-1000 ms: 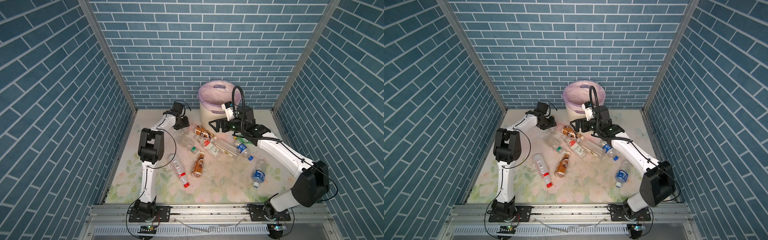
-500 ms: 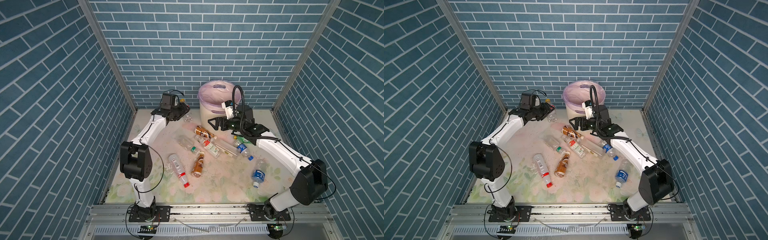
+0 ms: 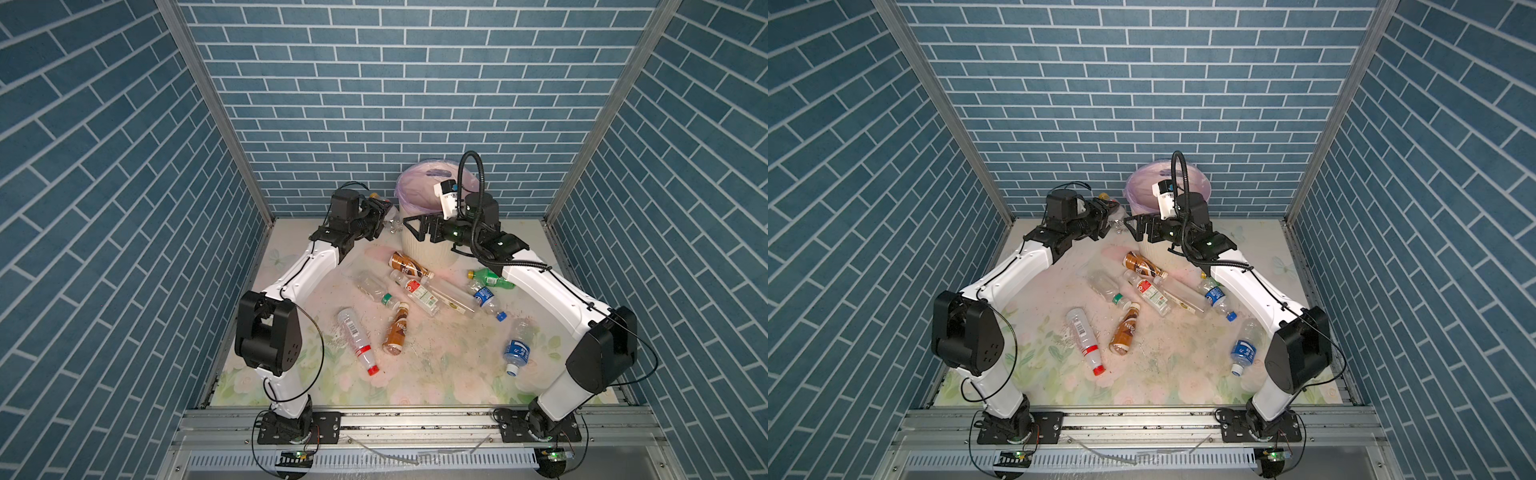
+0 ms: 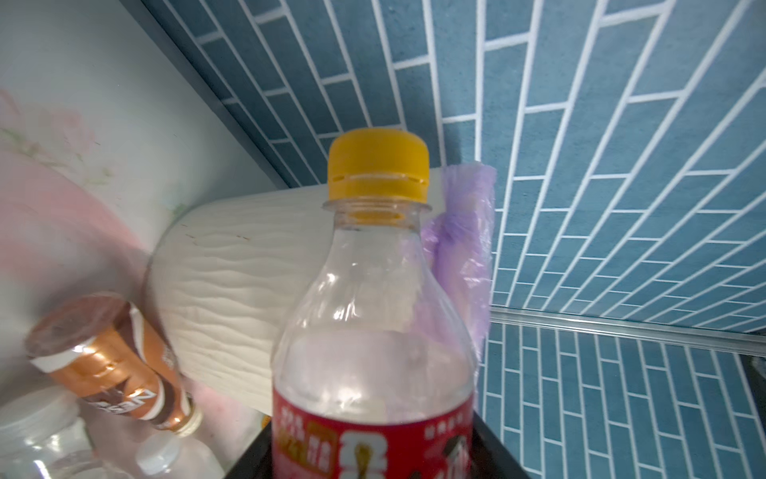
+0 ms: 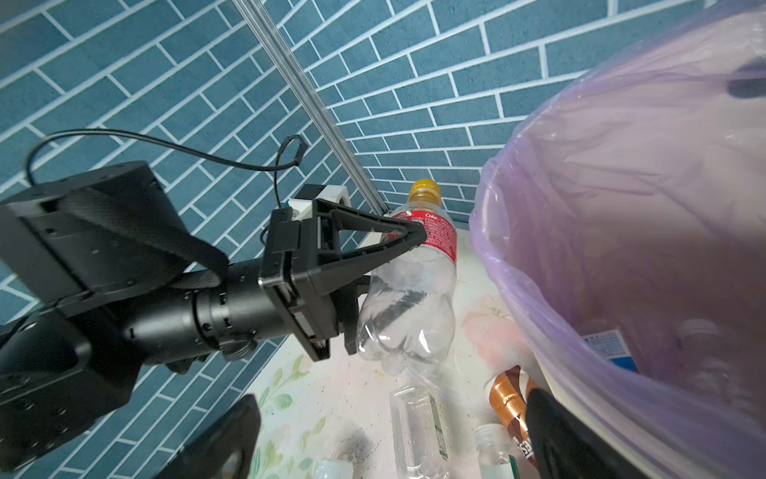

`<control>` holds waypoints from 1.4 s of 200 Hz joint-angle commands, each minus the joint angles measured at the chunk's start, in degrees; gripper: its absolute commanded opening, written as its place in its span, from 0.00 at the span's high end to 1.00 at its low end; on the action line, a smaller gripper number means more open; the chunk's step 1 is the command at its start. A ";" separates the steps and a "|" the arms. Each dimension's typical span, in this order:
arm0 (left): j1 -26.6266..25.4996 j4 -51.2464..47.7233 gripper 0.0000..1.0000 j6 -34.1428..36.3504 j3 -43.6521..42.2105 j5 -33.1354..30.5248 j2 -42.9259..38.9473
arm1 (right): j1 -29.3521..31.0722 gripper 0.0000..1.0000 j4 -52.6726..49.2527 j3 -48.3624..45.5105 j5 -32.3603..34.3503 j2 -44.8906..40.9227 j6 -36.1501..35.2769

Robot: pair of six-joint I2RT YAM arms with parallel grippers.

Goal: Throw the plastic bottles in the bin
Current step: 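Lift the red-label bottle with the left gripper toward the right gripper, then close the right gripper on the red-label bottle while the left gripper holds it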

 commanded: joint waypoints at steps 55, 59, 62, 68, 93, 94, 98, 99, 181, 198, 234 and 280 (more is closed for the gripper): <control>-2.25 4.82 0.39 -3.84 -0.96 -0.66 -4.85 | 0.84 0.01 -1.22 7.19 1.17 5.26 0.50; -2.31 4.80 0.39 -3.86 -1.12 -0.74 -4.99 | 0.88 0.01 -1.30 7.47 1.09 5.44 0.50; -2.33 4.80 0.39 -3.86 -1.27 -0.81 -5.10 | 0.91 0.01 -1.23 7.65 0.99 5.57 0.50; -2.30 4.80 0.39 -3.92 -1.53 -0.90 -5.24 | 1.00 0.01 -1.19 7.92 0.89 5.83 0.59; -2.42 5.15 0.39 -3.95 -2.18 -0.97 -5.51 | 1.35 0.02 -1.32 8.97 0.89 6.68 0.80; -2.43 5.19 0.39 -3.93 -2.20 -0.98 -5.55 | 1.27 0.02 -1.32 9.00 0.89 6.71 0.83; -2.40 5.17 0.39 -3.91 -2.21 -1.06 -5.66 | 1.43 0.02 -1.27 9.16 0.82 6.81 0.93; -2.37 5.16 0.39 -3.81 -2.21 -1.03 -5.62 | 1.44 0.02 -1.25 9.14 0.81 6.86 0.98; -2.74 6.12 0.38 -4.07 -2.21 -0.64 -5.90 | 1.89 0.07 -1.93 11.19 2.05 9.30 1.51; -3.04 6.20 0.38 -4.04 -2.29 -0.56 -5.99 | 1.93 0.10 -2.02 12.07 2.07 10.01 1.55; -3.22 6.21 0.38 -4.01 -2.89 -0.71 -6.86 | 1.96 0.18 -2.59 13.60 2.72 10.93 1.11; -3.29 6.30 0.37 -3.91 -2.95 -0.49 -7.44 | 1.97 0.34 -2.70 14.26 2.65 11.73 1.46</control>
